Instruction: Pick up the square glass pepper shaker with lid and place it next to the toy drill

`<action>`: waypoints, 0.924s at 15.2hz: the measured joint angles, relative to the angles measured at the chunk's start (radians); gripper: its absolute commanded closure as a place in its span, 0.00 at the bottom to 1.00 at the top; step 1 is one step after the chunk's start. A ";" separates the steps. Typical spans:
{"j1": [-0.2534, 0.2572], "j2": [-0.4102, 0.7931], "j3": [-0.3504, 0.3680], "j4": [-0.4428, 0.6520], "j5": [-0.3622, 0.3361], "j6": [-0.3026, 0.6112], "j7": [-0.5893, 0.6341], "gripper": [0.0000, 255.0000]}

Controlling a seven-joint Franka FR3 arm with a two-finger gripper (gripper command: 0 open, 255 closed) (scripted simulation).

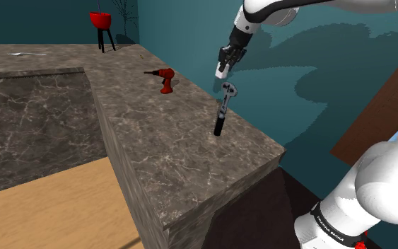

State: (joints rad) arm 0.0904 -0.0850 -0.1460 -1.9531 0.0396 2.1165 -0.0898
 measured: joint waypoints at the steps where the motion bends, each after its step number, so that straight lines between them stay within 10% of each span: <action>1: 0.004 0.033 0.003 0.034 0.004 -0.001 0.006 1.00; 14: 0.065 0.519 0.058 0.688 0.014 -0.168 0.139 1.00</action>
State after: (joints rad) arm 0.1552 0.4338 -0.0883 -1.2650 0.0535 1.9490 0.0495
